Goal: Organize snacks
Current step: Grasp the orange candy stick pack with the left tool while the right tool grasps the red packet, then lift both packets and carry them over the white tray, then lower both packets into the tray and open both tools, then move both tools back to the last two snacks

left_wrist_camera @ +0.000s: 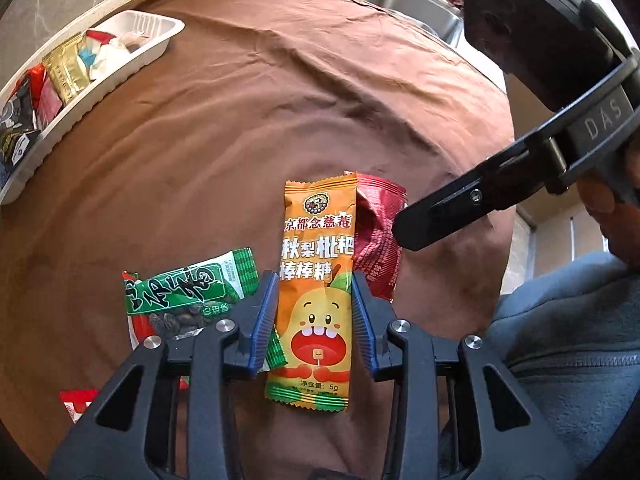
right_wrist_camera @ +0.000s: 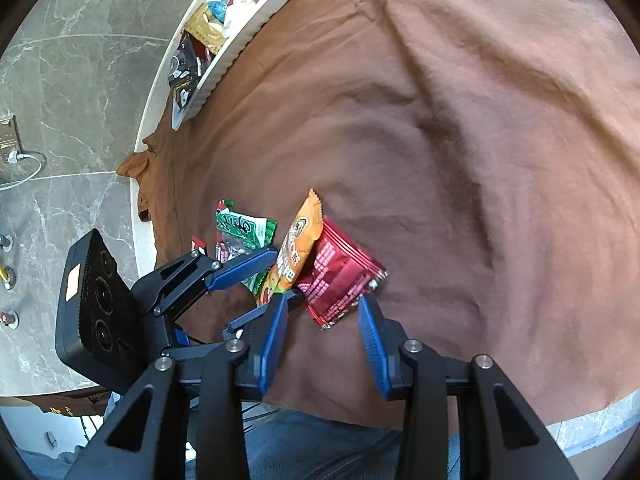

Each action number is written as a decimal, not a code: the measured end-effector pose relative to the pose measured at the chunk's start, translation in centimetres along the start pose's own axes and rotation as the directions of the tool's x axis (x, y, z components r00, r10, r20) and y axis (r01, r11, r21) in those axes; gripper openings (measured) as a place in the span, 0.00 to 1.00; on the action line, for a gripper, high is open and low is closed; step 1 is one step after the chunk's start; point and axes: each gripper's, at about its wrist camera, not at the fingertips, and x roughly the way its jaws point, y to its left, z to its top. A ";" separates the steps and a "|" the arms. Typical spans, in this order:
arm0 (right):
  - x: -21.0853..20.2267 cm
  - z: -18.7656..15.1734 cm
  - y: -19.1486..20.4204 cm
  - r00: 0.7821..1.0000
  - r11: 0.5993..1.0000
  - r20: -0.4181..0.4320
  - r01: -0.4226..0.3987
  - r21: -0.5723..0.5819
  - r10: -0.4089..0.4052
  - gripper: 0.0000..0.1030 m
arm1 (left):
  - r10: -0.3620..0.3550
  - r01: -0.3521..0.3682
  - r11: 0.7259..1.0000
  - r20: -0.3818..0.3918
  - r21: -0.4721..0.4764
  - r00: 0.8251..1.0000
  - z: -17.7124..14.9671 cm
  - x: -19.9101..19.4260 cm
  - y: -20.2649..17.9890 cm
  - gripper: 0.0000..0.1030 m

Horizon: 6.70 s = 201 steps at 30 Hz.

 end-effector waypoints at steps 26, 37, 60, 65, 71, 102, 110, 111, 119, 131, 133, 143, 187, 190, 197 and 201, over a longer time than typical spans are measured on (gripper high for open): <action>1.7 1.3 2.7 0.964 0.964 0.039 0.265 -0.031 -0.263 0.28 | -0.024 0.023 0.985 0.000 -0.170 1.000 0.1 -0.6 1.6 0.14; 0.8 1.0 4.2 0.958 0.952 0.090 0.280 -0.124 -0.270 0.02 | -0.064 0.079 0.967 0.071 -0.242 0.995 -1.1 -2.7 2.8 0.13; 1.7 1.5 4.5 0.942 0.932 0.024 0.335 -0.136 -0.335 0.49 | -0.044 0.075 0.952 0.110 -0.297 0.993 -2.2 -4.2 3.1 0.13; 2.9 1.6 4.9 0.928 0.917 0.022 0.371 -0.144 -0.372 0.49 | -0.049 0.087 0.945 0.126 -0.314 0.991 -2.8 -4.6 3.7 0.13; 3.5 1.9 5.7 0.906 0.886 0.062 0.422 -0.193 -0.419 0.36 | -0.056 0.094 0.945 0.127 -0.314 0.990 -3.0 -4.5 4.0 0.13; -6.2 5.6 9.9 0.947 0.895 0.249 0.284 -0.344 -0.205 0.23 | 0.084 0.088 0.885 0.343 -0.457 0.936 -0.2 -14.8 7.7 0.13; -8.7 11.5 15.5 0.928 0.850 0.352 0.282 -0.445 -0.124 0.23 | 0.251 -0.004 0.857 0.412 -0.515 0.876 3.3 -20.0 14.6 0.13; -8.8 12.4 16.2 0.924 0.841 0.365 0.288 -0.458 -0.118 0.23 | 0.257 -0.005 0.856 0.417 -0.517 0.872 3.8 -20.0 15.3 0.13; -6.4 20.6 18.9 0.915 0.821 0.388 0.303 -0.484 -0.109 0.23 | 0.260 -0.018 0.842 0.377 -0.539 0.889 10.3 -15.4 21.2 0.13; 0.3 27.2 17.4 0.917 0.807 0.335 0.361 -0.468 -0.216 0.23 | 0.319 -0.126 0.815 0.257 -0.565 0.912 14.7 -7.1 24.7 0.14; 1.0 27.6 17.4 0.919 0.803 0.324 0.363 -0.473 -0.224 0.23 | 0.321 -0.126 0.808 0.249 -0.576 0.914 14.7 -6.3 25.2 0.14; 3.3 28.2 16.9 0.910 0.782 0.309 0.399 -0.479 -0.275 0.25 | 0.342 -0.145 0.771 0.211 -0.620 0.916 14.1 -4.1 26.8 0.23; 1.4 6.5 16.7 0.995 0.721 0.103 0.072 -0.689 0.000 0.86 | 0.549 -0.348 0.731 0.203 -0.588 0.811 -10.4 -18.0 9.8 1.00; 4.7 3.8 16.3 0.992 0.680 0.033 0.106 -0.726 -0.120 0.71 | 0.431 -0.277 0.788 0.172 -0.550 0.886 -11.5 -15.4 10.1 0.99; 8.4 1.4 15.4 0.972 0.646 0.017 0.168 -0.744 -0.234 0.67 | 0.332 -0.234 0.818 0.100 -0.526 0.938 -12.9 -12.3 11.2 0.99; 9.6 1.7 15.1 0.963 0.661 0.019 0.200 -0.724 -0.270 0.67 | 0.352 -0.261 0.783 0.056 -0.564 0.934 -12.9 -11.7 12.3 0.98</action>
